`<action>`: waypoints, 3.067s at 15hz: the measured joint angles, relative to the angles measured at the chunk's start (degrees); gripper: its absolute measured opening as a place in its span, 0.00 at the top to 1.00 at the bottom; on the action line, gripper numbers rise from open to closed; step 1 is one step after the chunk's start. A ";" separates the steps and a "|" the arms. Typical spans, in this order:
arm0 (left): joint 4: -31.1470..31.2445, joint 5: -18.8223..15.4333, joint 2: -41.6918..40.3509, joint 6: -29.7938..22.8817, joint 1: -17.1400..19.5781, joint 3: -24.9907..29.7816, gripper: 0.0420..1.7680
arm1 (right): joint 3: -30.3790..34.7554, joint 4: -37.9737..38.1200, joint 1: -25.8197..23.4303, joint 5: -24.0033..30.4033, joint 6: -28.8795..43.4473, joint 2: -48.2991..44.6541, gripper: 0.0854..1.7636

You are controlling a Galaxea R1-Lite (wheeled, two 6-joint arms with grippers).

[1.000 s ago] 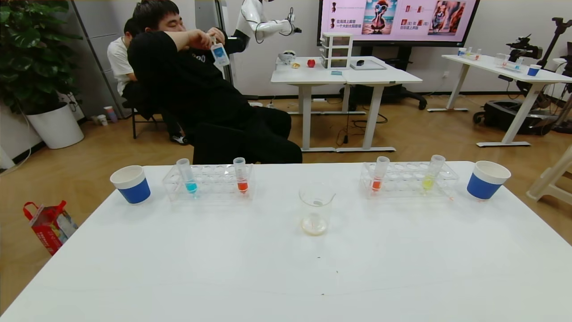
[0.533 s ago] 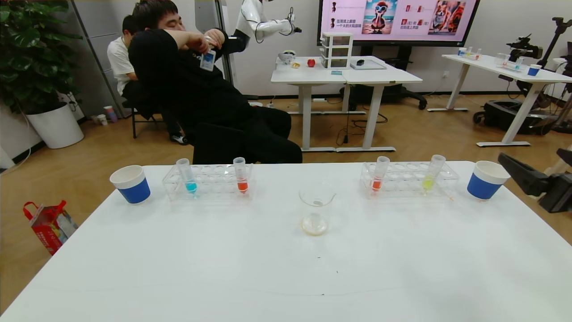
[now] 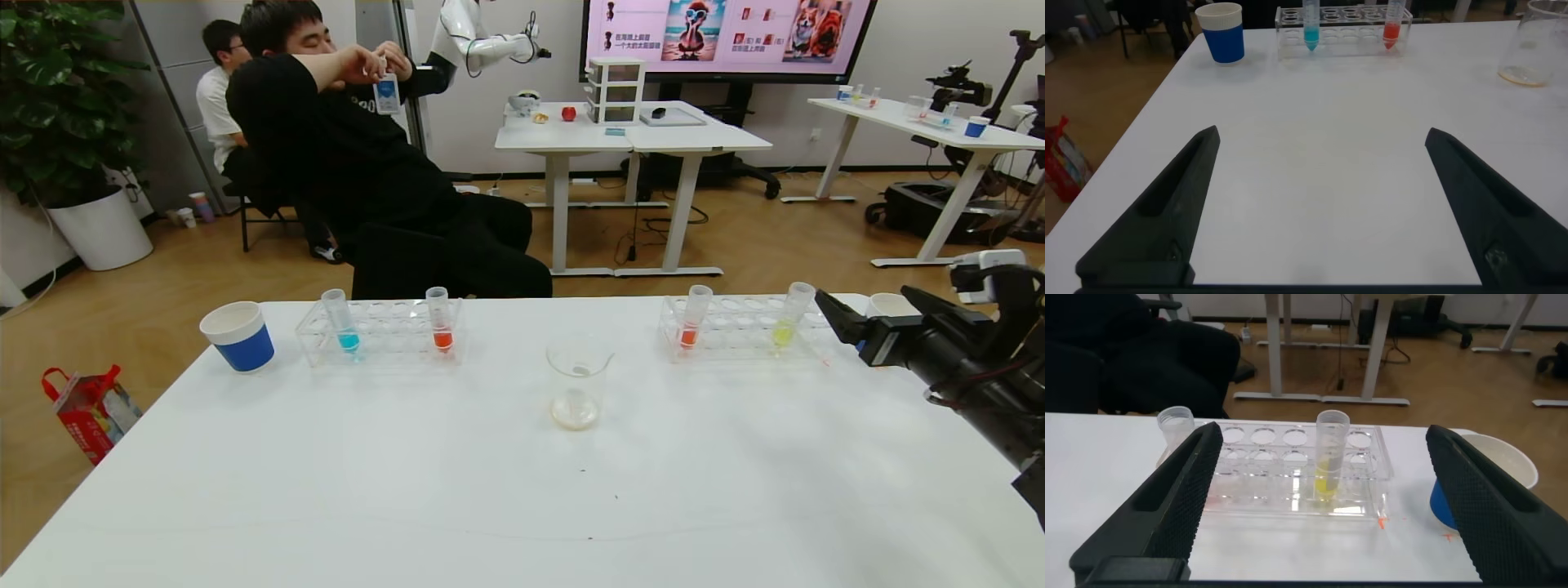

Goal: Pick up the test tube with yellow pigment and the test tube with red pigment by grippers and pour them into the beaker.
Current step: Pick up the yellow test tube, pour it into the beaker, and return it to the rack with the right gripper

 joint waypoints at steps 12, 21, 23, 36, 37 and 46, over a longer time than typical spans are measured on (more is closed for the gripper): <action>0.00 0.02 0.00 0.00 0.00 0.00 0.01 | -15.32 -4.85 -0.17 1.24 2.36 21.47 0.02; 0.00 0.00 0.00 -0.02 0.00 0.00 0.01 | -24.34 -4.57 -1.22 2.97 2.27 28.20 0.02; 0.00 0.00 0.00 0.00 0.00 0.00 0.01 | -24.59 -4.66 -1.50 2.97 2.27 28.82 0.02; 0.00 0.00 0.00 -0.02 0.00 0.00 0.01 | -26.36 -4.60 -2.54 0.90 2.10 28.29 0.76; 0.00 0.00 0.00 -0.02 0.00 0.00 0.01 | -26.47 -4.52 -2.51 0.68 2.04 27.53 0.76; 0.00 0.00 0.00 0.00 0.00 0.00 0.01 | -31.93 11.53 -1.35 1.18 0.44 14.85 0.76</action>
